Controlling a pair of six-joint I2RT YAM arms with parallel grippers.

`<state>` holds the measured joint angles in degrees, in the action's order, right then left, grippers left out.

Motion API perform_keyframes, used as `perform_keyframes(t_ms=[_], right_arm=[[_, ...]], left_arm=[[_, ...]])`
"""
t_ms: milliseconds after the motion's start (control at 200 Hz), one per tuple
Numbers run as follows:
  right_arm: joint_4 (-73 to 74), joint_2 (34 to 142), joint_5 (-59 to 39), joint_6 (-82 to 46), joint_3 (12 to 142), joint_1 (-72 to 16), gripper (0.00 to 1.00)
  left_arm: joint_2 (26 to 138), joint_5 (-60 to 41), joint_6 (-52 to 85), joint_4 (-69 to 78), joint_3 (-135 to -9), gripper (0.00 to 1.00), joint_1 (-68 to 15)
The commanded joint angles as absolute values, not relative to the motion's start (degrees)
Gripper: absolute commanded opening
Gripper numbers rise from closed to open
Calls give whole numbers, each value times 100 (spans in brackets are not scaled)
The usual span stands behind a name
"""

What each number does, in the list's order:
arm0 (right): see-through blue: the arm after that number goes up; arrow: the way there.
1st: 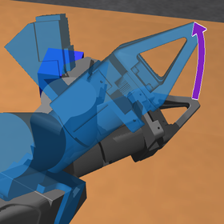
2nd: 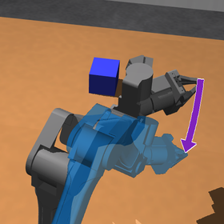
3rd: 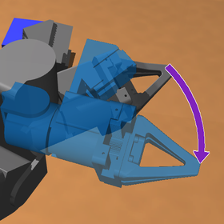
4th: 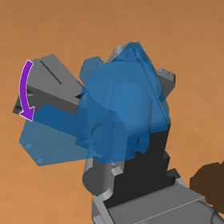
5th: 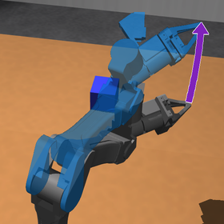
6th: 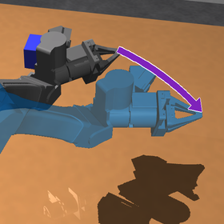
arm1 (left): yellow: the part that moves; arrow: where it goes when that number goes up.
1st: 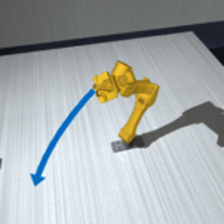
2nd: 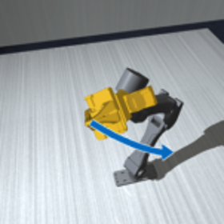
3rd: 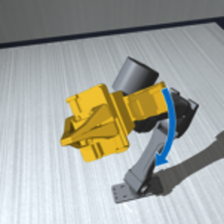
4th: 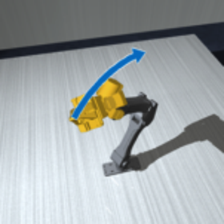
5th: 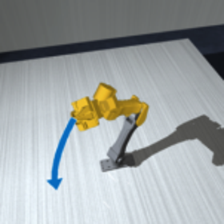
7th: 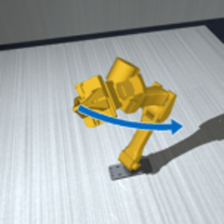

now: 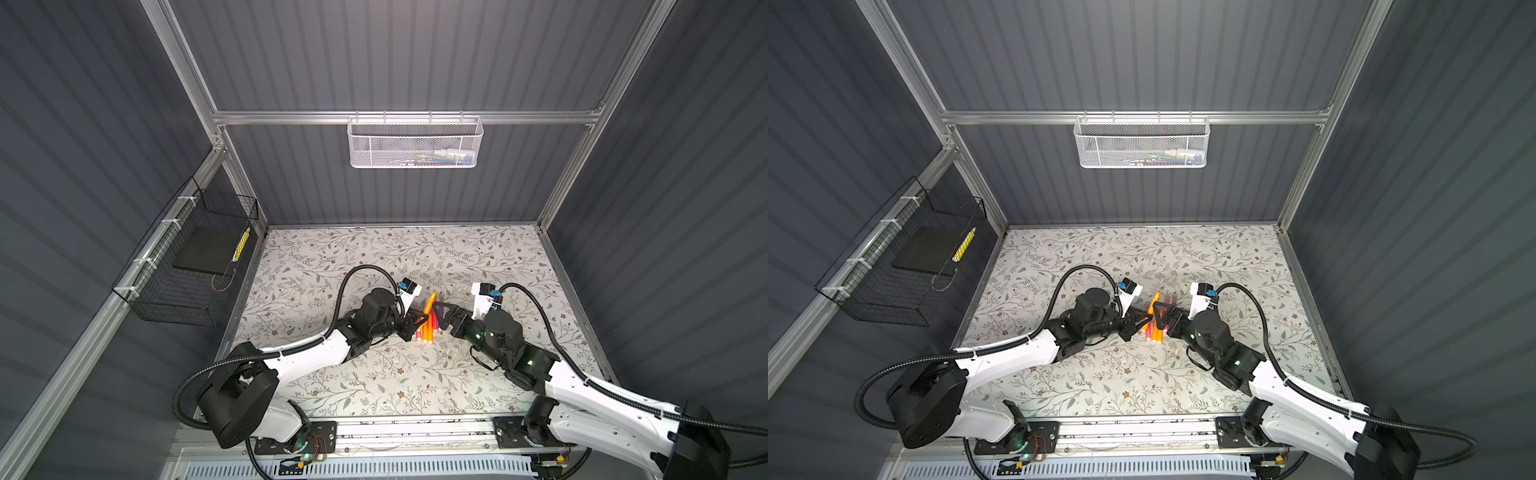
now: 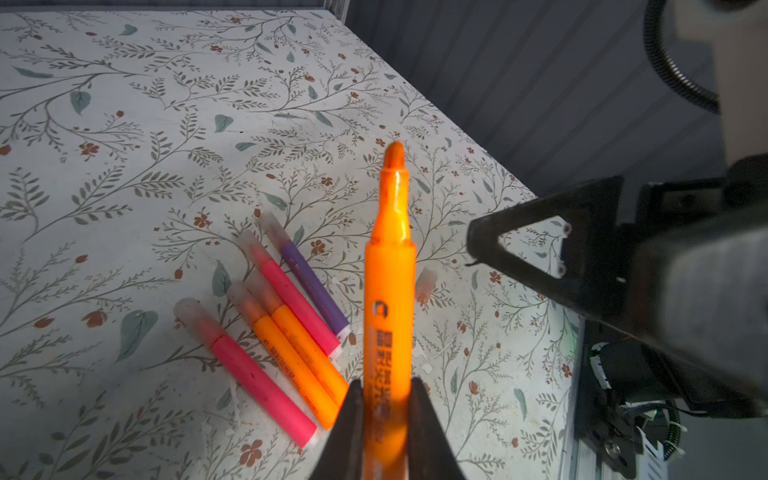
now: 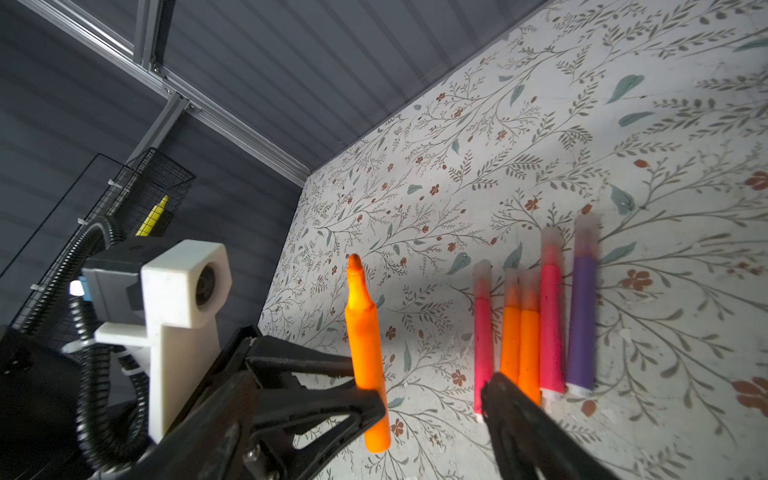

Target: Insert the pens into the pen caps

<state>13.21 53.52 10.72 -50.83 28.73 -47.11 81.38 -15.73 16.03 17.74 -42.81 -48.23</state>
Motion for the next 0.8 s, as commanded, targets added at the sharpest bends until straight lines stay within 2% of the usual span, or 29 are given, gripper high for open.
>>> perform_keyframes(t_ms=[0, 165, 540, 760, 795], right_arm=[[1253, 5564, 1007, -5053, 3195, -4744, 78], [1195, 5690, 1280, -5089, 3195, -4747, 64], [1318, 5945, 1185, -5147, 3251, -4746, 43], [1276, 5918, 1168, -5169, 3248, -4760, 13], [1270, 5876, 1176, -5154, 3237, -4759, 9]], left_arm=[[8062, -2198, 1459, 2111, -4226, 0, -4874], [8136, -2506, 1529, 2277, -4218, 0, -4889], [8229, -2625, 1469, 2153, -4334, 0, -4948], [8257, -2578, 1449, 2098, -4368, 0, -4953], [8268, -2586, 1450, 2100, -4368, 4, -4956]])
